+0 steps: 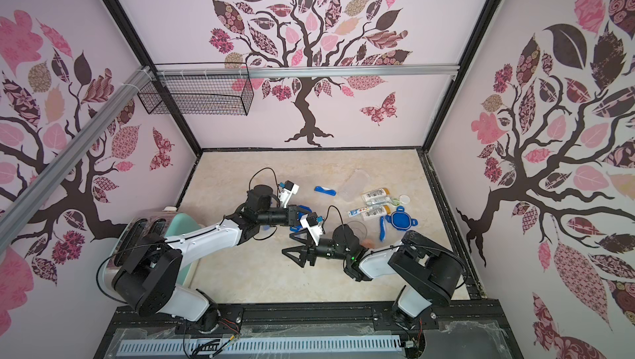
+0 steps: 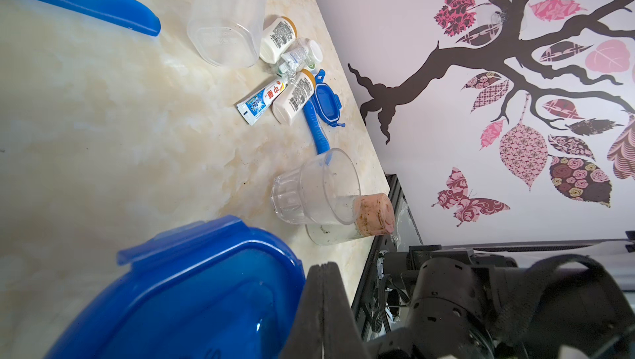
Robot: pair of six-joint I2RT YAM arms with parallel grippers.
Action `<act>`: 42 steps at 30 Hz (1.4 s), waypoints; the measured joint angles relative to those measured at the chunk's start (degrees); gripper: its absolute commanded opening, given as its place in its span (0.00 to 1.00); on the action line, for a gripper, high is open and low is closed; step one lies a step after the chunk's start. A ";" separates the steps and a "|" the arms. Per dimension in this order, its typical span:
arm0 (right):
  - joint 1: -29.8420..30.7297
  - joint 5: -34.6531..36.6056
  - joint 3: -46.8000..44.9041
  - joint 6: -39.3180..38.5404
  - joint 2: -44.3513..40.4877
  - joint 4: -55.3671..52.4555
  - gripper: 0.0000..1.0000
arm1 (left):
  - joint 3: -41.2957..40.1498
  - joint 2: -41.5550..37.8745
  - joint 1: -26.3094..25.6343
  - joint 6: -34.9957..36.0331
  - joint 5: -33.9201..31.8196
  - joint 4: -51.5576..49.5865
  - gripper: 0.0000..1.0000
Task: Take out toiletry kits
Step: Unfasten the latch on the container, then adjust the container at the center of the board.
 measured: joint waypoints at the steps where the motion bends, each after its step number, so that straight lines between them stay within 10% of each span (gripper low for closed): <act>1: 0.00 -0.35 0.33 -0.37 -0.17 0.09 0.82 | 0.00 -0.02 0.00 0.00 0.00 0.00 0.04; 23: -3.02 -0.85 -0.31 -16.81 -28.63 -23.67 0.91 | 6.36 -5.42 -0.79 2.78 -5.68 -19.28 0.37; 42: -14.10 3.63 9.75 -8.13 -15.76 -35.69 0.90 | 3.69 -23.39 -0.46 3.43 -19.06 -32.72 0.46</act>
